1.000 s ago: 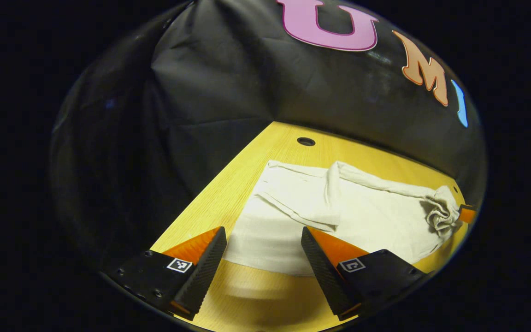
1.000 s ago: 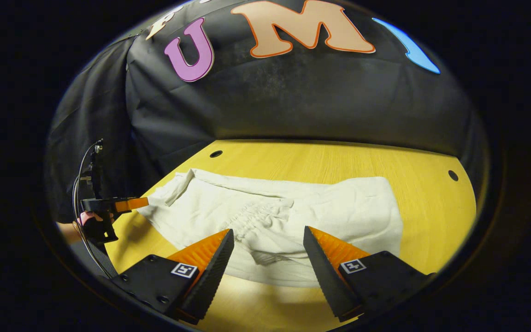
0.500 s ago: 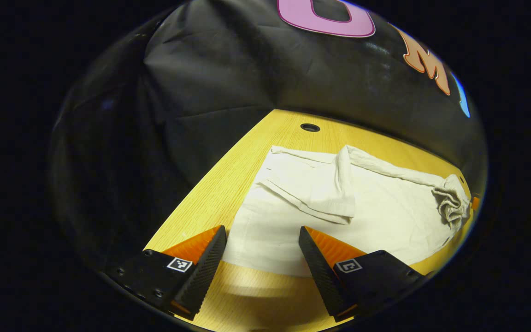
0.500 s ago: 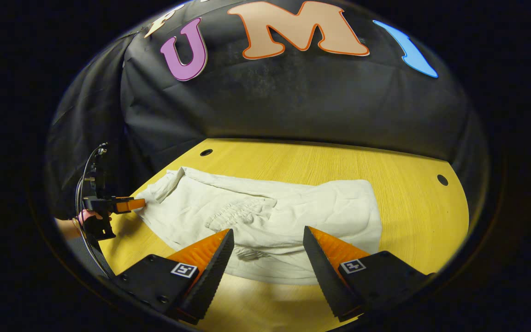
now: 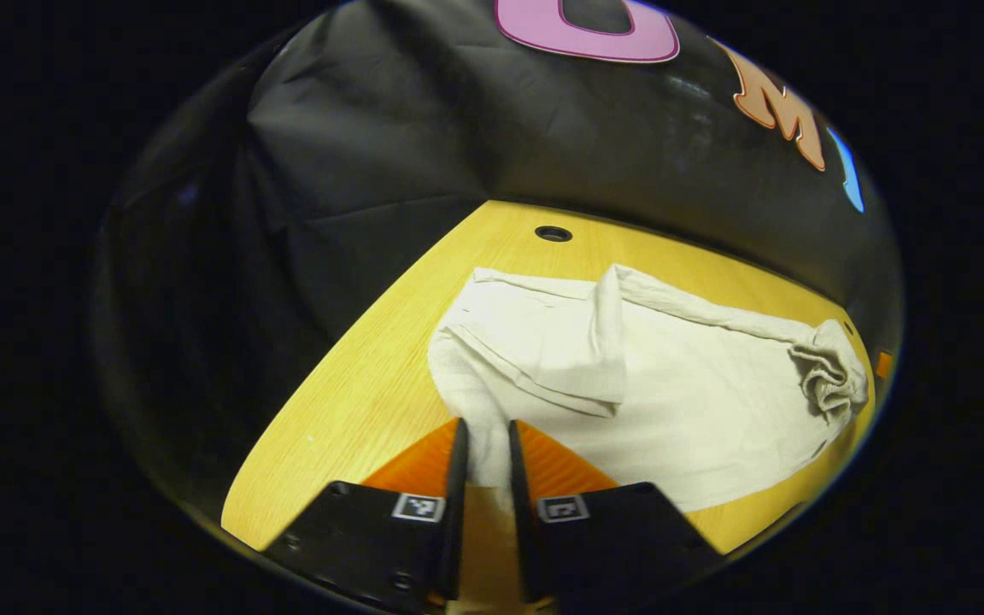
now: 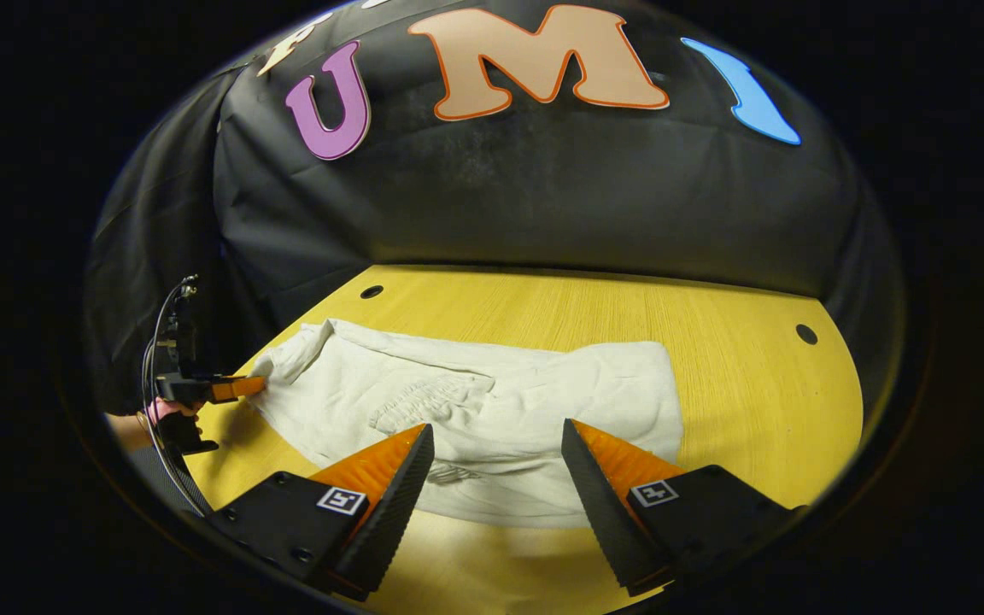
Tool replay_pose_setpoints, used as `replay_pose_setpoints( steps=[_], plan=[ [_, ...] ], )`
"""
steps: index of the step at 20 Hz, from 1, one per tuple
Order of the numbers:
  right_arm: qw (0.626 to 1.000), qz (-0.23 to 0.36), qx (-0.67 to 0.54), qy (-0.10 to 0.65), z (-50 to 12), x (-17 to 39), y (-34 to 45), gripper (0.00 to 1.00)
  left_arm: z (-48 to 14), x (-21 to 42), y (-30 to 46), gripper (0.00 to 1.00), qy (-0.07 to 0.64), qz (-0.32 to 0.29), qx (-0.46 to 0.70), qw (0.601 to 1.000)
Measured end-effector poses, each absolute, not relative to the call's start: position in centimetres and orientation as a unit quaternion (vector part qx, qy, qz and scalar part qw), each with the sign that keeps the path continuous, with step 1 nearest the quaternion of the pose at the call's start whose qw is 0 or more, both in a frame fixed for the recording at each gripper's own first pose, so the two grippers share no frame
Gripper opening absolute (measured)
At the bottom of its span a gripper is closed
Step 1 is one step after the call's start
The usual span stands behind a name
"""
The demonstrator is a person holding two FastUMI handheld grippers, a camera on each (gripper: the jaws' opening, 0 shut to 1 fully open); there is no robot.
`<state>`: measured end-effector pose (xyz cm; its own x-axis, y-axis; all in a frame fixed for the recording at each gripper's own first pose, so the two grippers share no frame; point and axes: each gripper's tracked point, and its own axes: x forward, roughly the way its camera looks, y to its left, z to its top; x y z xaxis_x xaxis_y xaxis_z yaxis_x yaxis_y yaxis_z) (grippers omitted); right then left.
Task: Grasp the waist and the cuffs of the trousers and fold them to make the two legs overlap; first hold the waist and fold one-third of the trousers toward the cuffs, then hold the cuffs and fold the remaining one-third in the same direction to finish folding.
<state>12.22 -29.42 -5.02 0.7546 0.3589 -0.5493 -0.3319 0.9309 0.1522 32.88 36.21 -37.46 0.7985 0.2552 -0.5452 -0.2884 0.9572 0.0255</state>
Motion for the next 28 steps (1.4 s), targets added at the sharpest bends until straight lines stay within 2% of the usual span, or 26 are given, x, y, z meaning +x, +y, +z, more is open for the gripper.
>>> replay_pose_setpoints(
  steps=[1, 3, 9, 13, 21, 22, 24, 25, 28],
  plan=[
    [0.937, 0.182, 0.019, 0.296, -4.9, 12.3, -29.6, 0.96, -37.4, 32.8, 36.2, 0.04, 0.28, 0.146, -0.031, 0.948],
    [0.94, 0.177, 0.014, 0.293, -4.3, 12.5, -29.9, 0.97, -37.4, 33.0, 36.3, 0.0, 0.278, 0.15, -0.032, 0.948],
    [0.948, 0.162, 0.006, 0.273, -2.3, 11.5, -32.8, 0.96, -35.3, 33.3, 35.5, 0.0, 0.262, 0.14, -0.038, 0.954],
    [0.952, 0.158, 0.004, 0.262, -1.0, 11.0, -34.8, 0.96, -29.3, 33.6, 32.6, 0.0, 0.23, 0.112, -0.038, 0.966],
    [0.956, 0.157, 0.001, 0.248, 0.2, 10.2, -39.6, 0.96, -21.9, 37.7, 16.1, 0.0, 0.18, 0.016, -0.033, 0.983],
    [0.956, 0.158, 0.002, 0.248, 0.4, 10.2, -40.2, 0.92, -21.0, 38.0, 14.0, 0.0, 0.174, 0.001, -0.03, 0.984],
    [0.956, 0.159, 0.007, 0.248, 0.3, 10.0, -41.5, 0.92, -19.5, 38.8, 9.4, 0.0, 0.163, -0.029, -0.029, 0.986],
    [0.955, 0.161, 0.009, 0.25, 0.3, 9.9, -42.0, 0.96, -19.1, 38.9, 7.4, 0.0, 0.159, -0.041, -0.028, 0.986],
    [0.956, 0.155, 0.008, 0.249, 0.2, 9.4, -44.2, 0.97, -18.6, 39.4, 1.4, 0.0, 0.157, -0.077, -0.033, 0.984]
  ],
)
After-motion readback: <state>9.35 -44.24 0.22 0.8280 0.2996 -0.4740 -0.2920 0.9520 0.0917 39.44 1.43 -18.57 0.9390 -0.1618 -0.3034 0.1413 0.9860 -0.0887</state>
